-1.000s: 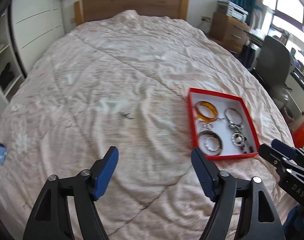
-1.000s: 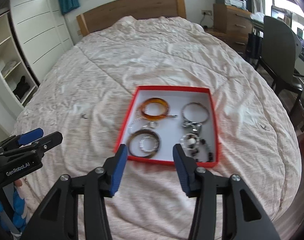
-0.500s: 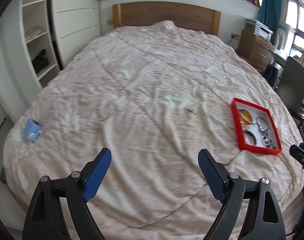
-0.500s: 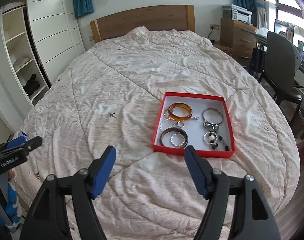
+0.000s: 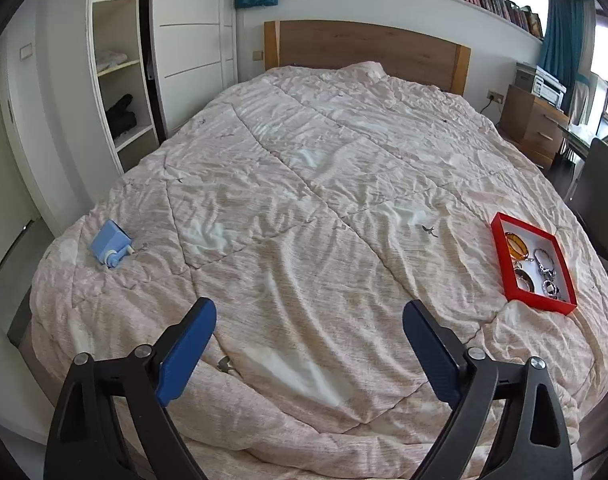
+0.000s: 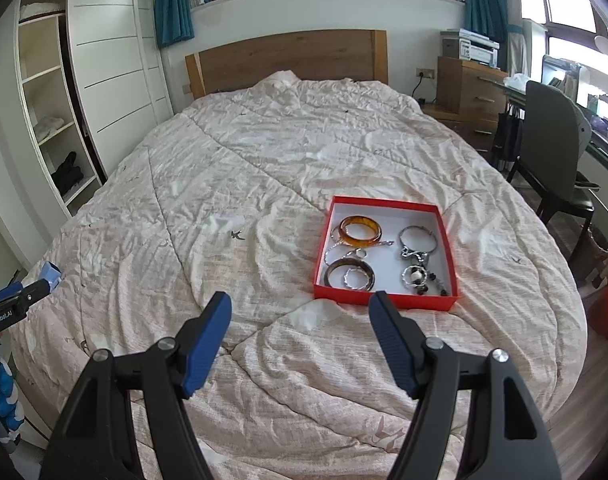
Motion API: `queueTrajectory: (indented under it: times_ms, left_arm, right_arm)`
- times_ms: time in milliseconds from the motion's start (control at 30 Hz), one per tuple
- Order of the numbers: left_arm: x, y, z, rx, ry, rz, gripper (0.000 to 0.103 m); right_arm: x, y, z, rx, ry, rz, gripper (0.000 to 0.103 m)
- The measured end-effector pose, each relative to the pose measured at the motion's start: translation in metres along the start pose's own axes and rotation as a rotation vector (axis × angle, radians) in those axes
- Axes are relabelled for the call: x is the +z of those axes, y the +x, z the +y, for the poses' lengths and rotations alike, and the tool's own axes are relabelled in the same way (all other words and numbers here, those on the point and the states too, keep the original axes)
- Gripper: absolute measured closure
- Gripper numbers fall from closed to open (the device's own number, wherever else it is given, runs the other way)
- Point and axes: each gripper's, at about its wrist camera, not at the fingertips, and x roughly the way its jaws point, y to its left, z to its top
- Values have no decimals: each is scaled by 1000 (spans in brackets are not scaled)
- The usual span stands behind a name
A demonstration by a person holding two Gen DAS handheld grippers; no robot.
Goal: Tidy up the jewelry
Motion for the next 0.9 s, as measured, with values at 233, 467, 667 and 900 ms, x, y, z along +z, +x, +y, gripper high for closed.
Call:
queueTrajectory:
  times_ms: [233,467,667,900]
  left_arm:
    - [-6,-4,-7,9,39,-19,0]
    - [-10,2,-12,9,53,-4,0]
    - [-13,9,-16,3,63,11,0]
    - [-16,18,-18,2,63,30,0]
  right_arm:
    - [-9,0,-8,-11,9,9,33]
    - [-18,8,-18,-13,31,29,33]
    - [-23,17,-24,-19,43,49,33]
    - [-29,27,-29,-23,53,73,33]
